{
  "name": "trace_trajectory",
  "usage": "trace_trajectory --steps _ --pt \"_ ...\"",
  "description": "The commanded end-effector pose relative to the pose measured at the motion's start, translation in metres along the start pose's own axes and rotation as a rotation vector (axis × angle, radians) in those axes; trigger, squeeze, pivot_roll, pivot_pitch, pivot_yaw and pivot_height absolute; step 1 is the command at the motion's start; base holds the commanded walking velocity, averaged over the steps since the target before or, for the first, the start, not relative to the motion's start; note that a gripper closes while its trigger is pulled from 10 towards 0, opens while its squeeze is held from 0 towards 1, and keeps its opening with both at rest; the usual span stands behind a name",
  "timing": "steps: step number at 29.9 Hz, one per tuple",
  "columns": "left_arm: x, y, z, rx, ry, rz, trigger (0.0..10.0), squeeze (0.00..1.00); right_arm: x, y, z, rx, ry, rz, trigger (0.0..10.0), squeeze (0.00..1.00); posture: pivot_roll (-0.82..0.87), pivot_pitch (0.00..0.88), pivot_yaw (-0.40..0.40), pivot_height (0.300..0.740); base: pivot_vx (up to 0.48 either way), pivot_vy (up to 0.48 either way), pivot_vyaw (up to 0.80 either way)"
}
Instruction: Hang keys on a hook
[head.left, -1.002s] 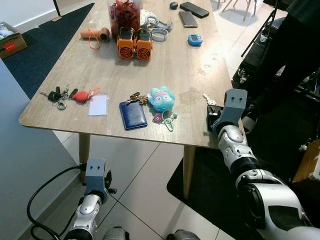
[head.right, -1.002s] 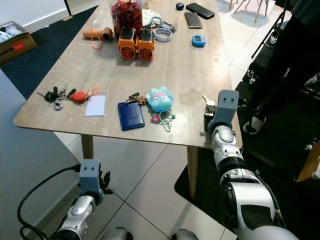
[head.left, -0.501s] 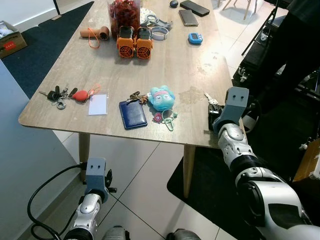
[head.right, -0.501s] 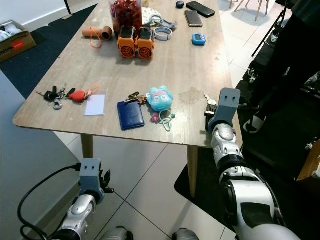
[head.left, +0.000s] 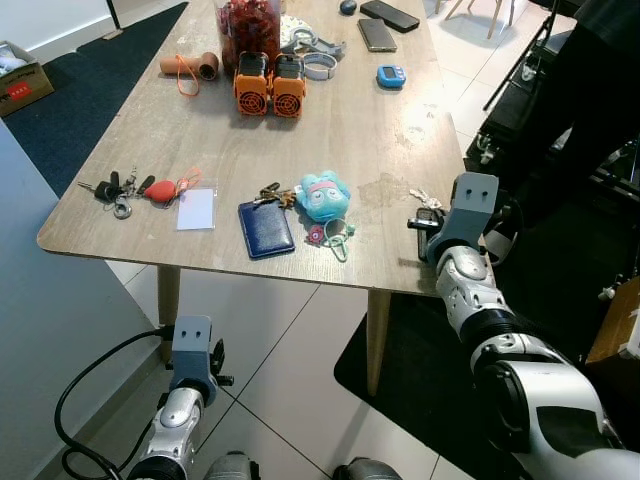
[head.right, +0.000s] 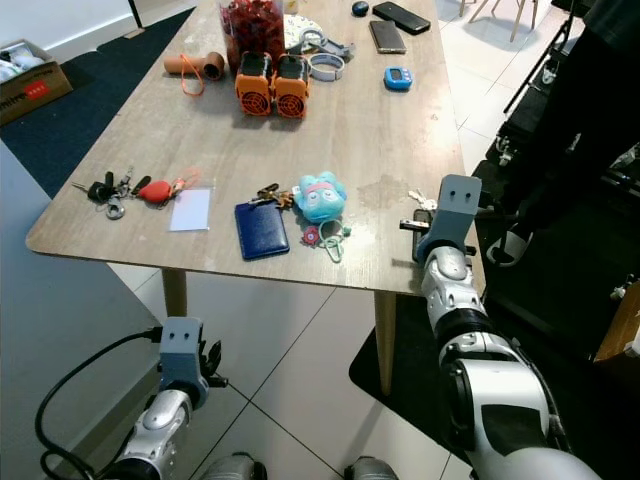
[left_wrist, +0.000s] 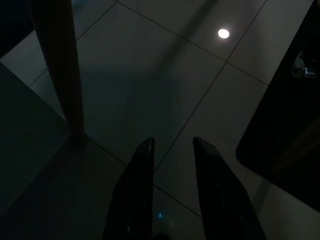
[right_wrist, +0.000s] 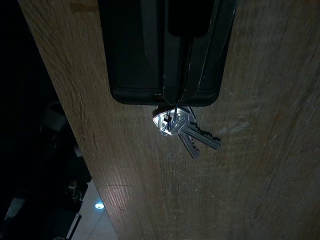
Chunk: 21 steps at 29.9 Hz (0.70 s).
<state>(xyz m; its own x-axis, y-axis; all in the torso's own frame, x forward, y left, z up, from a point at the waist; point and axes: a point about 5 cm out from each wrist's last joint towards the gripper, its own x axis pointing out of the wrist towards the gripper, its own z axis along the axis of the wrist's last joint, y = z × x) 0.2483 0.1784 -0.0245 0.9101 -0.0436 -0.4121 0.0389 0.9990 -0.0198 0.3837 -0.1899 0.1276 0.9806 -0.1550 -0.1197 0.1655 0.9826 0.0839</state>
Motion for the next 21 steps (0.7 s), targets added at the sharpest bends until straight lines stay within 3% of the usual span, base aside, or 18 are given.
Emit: trace_trajectory --steps 1,9,10,11,21 --pt "-0.003 -0.005 -0.008 0.001 0.036 -0.011 10.0 0.0 -0.001 -0.006 -0.006 -0.003 0.029 -0.024 10.0 0.0 0.08 0.154 -0.06 0.74 0.0 0.0 0.0" --pt "-0.002 -0.005 -0.007 0.002 0.033 -0.012 10.0 0.0 0.001 -0.008 0.006 0.017 -0.026 -0.02 10.0 0.0 0.09 0.142 -0.061 0.74 0.0 0.0 0.0" --pt "-0.002 -0.004 -0.007 0.002 0.032 -0.012 10.0 0.0 0.002 -0.009 0.013 0.03 -0.053 -0.019 4.2 0.0 0.09 0.138 -0.061 0.74 0.0 0.0 0.0" --pt "-0.001 -0.003 -0.005 0.002 0.03 -0.01 10.0 0.0 0.004 -0.01 0.027 0.051 -0.109 -0.013 0.0 0.0 0.09 0.136 -0.062 0.74 0.0 0.0 0.0" --pt "0.001 -0.005 -0.003 -0.001 0.022 -0.013 10.0 0.0 0.004 -0.015 0.068 0.06 -0.259 -0.001 0.0 0.0 0.08 0.135 -0.062 0.74 0.0 0.0 0.0"
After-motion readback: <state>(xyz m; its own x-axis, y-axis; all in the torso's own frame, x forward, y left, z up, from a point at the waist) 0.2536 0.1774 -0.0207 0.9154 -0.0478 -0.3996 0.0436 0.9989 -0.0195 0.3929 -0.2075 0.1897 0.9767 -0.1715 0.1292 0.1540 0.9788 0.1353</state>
